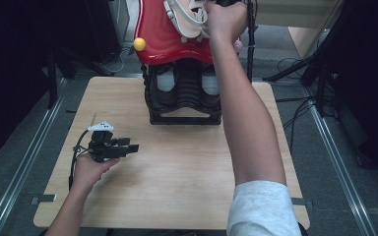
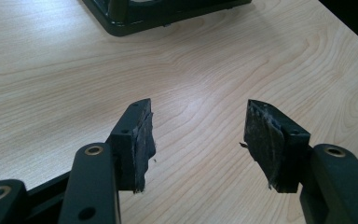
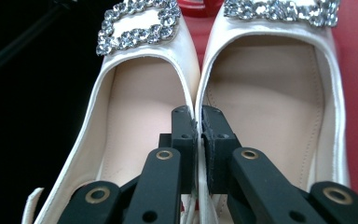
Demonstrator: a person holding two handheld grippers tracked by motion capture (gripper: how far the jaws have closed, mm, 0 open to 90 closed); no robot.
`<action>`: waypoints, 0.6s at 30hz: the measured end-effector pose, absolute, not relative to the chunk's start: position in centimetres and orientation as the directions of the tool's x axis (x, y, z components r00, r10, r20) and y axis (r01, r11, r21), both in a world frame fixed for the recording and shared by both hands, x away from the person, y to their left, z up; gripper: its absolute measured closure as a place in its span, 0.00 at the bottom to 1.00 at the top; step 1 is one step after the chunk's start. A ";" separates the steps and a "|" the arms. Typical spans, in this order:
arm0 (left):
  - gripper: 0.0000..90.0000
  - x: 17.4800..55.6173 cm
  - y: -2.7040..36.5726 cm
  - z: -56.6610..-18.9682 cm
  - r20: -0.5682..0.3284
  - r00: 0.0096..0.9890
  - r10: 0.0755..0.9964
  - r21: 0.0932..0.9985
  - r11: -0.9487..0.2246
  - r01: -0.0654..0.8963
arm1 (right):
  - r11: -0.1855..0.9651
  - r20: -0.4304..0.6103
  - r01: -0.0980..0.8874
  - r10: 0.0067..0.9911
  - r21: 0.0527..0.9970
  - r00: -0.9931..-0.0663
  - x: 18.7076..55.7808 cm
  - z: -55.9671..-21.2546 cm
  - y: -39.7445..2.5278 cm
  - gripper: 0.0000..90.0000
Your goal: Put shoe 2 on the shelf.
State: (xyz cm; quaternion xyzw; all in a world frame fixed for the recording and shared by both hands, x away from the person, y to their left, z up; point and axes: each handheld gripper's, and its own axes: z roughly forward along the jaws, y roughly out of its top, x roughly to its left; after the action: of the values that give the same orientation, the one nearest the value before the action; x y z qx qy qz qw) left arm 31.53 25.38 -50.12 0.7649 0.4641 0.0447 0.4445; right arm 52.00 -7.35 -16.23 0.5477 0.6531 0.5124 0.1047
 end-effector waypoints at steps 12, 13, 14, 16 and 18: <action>0.47 31.6 25.2 -50.2 -0.347 0.564 0.750 0.722 -0.170 0.670 | -0.063 0.348 0.593 0.857 0.803 -0.381 52.0 -16.8 -5.8 0.92; 0.47 31.5 25.2 -50.2 -0.346 0.565 0.749 0.723 -0.172 0.670 | -0.056 0.341 0.588 0.857 0.807 -0.386 51.9 -16.8 -5.7 0.92; 0.47 31.5 25.2 -50.2 -0.345 0.566 0.749 0.722 -0.175 0.670 | -0.047 0.332 0.581 0.857 0.812 -0.394 51.9 -16.9 -5.7 0.91; 0.47 31.5 25.2 -50.2 -0.344 0.563 0.752 0.721 -0.172 0.671 | -0.022 0.302 0.557 0.857 0.830 -0.417 51.7 -16.8 -5.6 0.91; 0.47 31.6 25.2 -50.2 -0.349 0.562 0.750 0.717 -0.173 0.675 | -0.014 0.295 0.550 0.855 0.835 -0.426 51.6 -16.7 -5.7 0.88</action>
State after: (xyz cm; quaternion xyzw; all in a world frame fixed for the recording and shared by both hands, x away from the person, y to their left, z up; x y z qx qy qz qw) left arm 31.57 25.24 -50.24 0.7646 0.4660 0.0421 0.4431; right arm 51.57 -5.68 -16.69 0.5131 0.6850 0.4936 0.1545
